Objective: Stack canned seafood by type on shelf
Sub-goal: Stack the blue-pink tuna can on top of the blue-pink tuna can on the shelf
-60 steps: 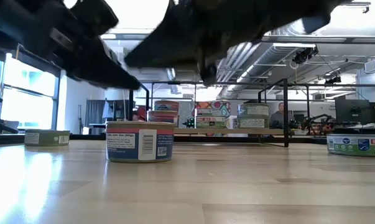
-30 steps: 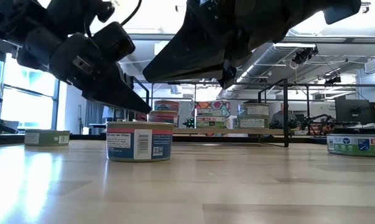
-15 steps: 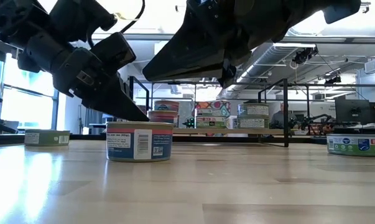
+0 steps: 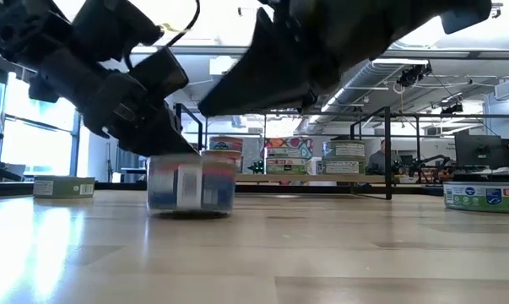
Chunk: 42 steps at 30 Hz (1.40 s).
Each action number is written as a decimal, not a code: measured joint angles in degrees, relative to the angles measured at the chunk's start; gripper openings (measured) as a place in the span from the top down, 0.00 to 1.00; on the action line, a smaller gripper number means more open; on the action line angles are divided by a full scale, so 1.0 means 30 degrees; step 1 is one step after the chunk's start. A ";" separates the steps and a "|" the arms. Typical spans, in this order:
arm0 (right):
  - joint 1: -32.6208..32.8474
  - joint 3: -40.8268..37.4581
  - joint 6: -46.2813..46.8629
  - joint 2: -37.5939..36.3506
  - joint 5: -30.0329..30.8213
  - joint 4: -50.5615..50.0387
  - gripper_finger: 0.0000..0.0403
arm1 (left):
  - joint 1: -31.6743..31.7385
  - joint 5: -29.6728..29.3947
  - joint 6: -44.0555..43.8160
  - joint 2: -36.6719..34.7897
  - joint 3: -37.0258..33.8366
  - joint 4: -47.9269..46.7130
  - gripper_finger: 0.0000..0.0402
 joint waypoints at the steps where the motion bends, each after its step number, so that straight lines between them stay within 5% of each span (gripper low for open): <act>1: -0.0068 0.0000 -0.0510 0.0002 0.0019 -0.0307 0.98 | 0.0089 -0.0080 -0.0003 0.0212 -0.0004 0.0063 1.00; 18: -0.0996 0.0019 -0.6489 -0.0243 0.1493 -0.1955 0.45 | 0.0547 0.0517 0.0183 0.1388 -0.0113 0.0335 1.00; 24: -0.1412 0.2717 -0.6505 -0.1302 0.2507 -1.0056 0.42 | 0.0544 0.0522 0.0298 0.1366 -0.0113 0.0330 1.00; 30: -0.3712 0.6602 -0.7776 -0.1346 -0.0791 -1.8597 0.42 | 0.0544 0.0524 0.0313 0.1351 -0.0113 0.0309 1.00; 33: -0.5038 0.6958 -0.9937 -0.1299 -0.3064 -1.9346 0.42 | 0.0544 0.0522 0.0306 0.1351 -0.0113 0.0309 1.00; 37: -0.6094 0.6958 -1.3589 -0.1131 -0.3581 -1.9086 0.42 | 0.0537 0.0532 0.0306 0.1351 -0.0106 0.0291 1.00; 42: -0.6577 0.6958 -1.4084 -0.1084 -0.4290 -1.8954 0.42 | 0.0544 0.0805 0.0313 0.1351 -0.0106 0.0301 1.00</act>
